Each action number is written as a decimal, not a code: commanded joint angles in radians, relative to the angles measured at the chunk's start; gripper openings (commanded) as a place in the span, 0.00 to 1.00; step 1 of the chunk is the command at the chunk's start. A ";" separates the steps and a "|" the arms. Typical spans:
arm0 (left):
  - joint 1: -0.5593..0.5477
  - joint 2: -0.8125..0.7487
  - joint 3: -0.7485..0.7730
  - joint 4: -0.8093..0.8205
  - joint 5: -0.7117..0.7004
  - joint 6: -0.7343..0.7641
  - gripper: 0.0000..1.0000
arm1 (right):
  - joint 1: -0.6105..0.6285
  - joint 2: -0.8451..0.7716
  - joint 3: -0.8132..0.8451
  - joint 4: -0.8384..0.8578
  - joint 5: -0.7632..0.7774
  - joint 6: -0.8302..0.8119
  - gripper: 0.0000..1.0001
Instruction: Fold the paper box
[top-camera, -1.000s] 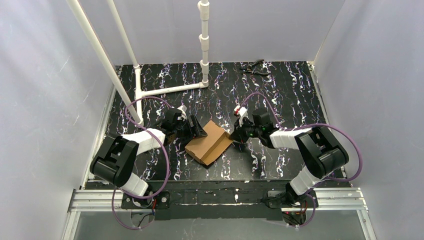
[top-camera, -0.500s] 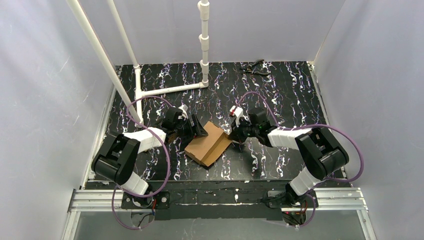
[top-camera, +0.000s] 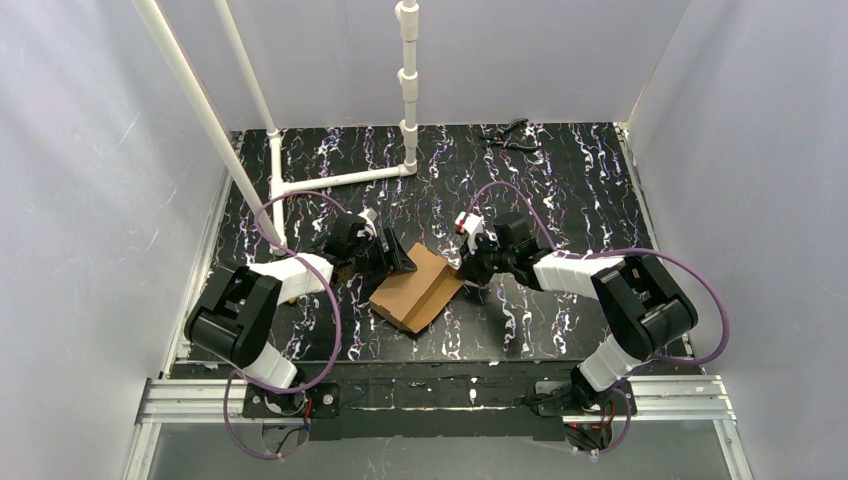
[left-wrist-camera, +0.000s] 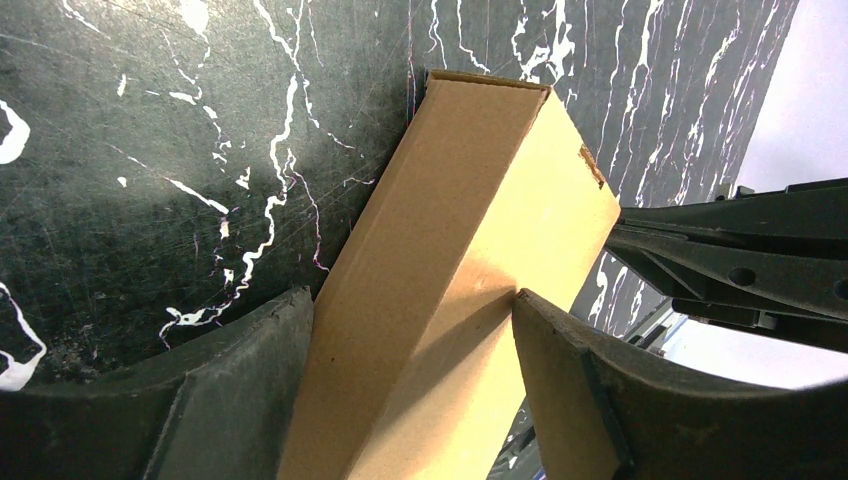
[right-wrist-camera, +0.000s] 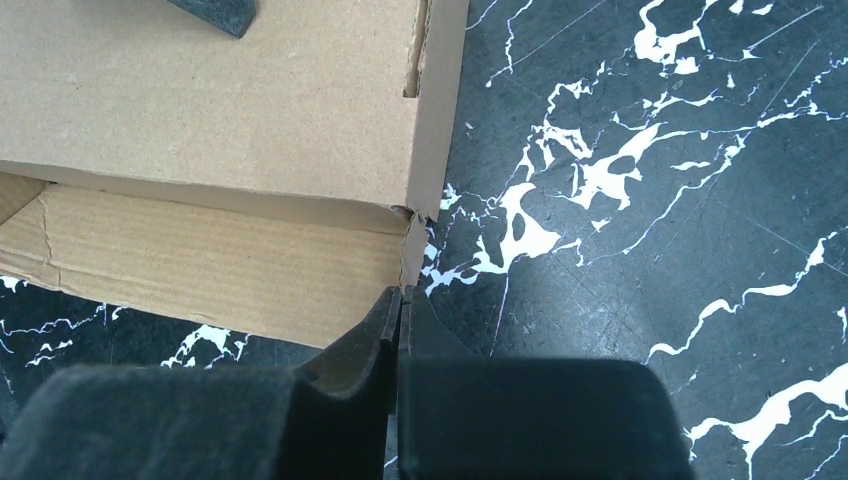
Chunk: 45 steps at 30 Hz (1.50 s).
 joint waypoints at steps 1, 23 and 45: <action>-0.013 0.036 -0.022 -0.095 -0.014 0.026 0.72 | 0.021 -0.022 0.032 -0.055 -0.037 -0.022 0.05; -0.013 -0.071 -0.034 -0.094 -0.027 0.058 0.81 | -0.013 -0.041 0.064 -0.106 -0.091 -0.066 0.17; -0.002 -0.126 -0.002 -0.168 -0.047 0.103 0.86 | -0.026 -0.054 0.062 -0.064 -0.162 -0.062 0.22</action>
